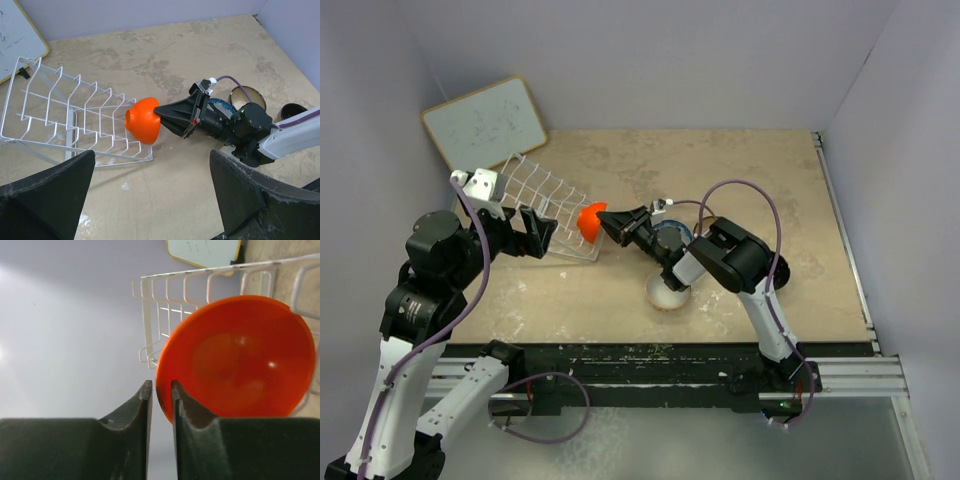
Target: Load the bowls into the dish rack
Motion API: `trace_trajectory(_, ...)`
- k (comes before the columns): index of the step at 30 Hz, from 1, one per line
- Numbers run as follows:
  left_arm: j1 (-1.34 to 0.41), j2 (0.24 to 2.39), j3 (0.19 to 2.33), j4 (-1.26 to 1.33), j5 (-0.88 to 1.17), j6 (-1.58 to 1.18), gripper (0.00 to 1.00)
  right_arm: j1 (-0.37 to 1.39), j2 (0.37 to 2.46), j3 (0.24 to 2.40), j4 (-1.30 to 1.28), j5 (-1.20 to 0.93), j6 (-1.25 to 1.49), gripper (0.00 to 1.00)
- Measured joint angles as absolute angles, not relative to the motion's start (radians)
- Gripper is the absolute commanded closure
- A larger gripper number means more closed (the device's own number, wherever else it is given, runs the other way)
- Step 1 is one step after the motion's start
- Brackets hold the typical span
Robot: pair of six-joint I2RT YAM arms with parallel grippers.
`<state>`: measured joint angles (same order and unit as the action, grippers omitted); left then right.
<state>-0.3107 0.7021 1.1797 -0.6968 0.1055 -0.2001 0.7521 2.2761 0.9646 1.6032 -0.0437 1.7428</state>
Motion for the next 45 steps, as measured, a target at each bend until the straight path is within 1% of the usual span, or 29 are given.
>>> trace_trajectory(1, -0.311, 0.702, 1.180, -0.697, 0.106, -0.200, 0.01, 0.752, 2.274, 0.956, 1.606, -0.044, 1.742, 0.69)
trace_trajectory(5, -0.311, 0.702, 1.179, -0.696, 0.109, -0.201, 0.01, 0.752, 2.247, 0.912, 1.606, -0.044, 1.737, 0.70)
trace_trajectory(10, -0.311, 0.702, 1.179, -0.696, 0.111, -0.202, 0.01, 0.752, 2.213, 0.880, 1.605, -0.043, 1.735, 0.66)
trace_trajectory(14, -0.311, 0.701, 1.172, -0.688, 0.116, -0.207, 0.01, 0.752, 2.183, 0.850, 1.598, -0.042, 1.728, 0.65)
trace_trajectory(20, -0.311, 0.700, 1.164, -0.686, 0.120, -0.210, 0.01, 0.752, 2.108, 0.829, 1.555, -0.044, 1.709, 0.65)
trace_trajectory(29, -0.311, 0.696, 1.164, -0.681, 0.120, -0.210, 0.01, 0.752, 2.101, 0.834, 1.509, -0.047, 1.694, 0.66)
trace_trajectory(33, -0.311, 0.696, 1.164, -0.681, 0.120, -0.210, 0.01, 0.752, 1.988, 0.811, 1.336, -0.044, 1.608, 0.64)
trace_trajectory(38, -0.311, 0.696, 1.164, -0.680, 0.120, -0.210, 0.01, 0.752, 1.736, 0.836, 1.053, -0.011, 1.419, 0.47)
trace_trajectory(39, -0.311, 0.696, 1.164, -0.680, 0.120, -0.210, 0.01, 0.752, 1.696, 0.859, 0.986, -0.002, 1.372, 0.44)
trace_trajectory(41, -0.311, 0.695, 1.164, -0.679, 0.120, -0.209, 0.01, 0.752, 1.640, 0.941, 0.827, 0.015, 1.265, 0.41)
trace_trajectory(45, -0.311, 0.690, 1.165, -0.679, 0.119, -0.209, 0.01, 0.752, 1.637, 1.152, 0.506, 0.032, 1.049, 0.39)
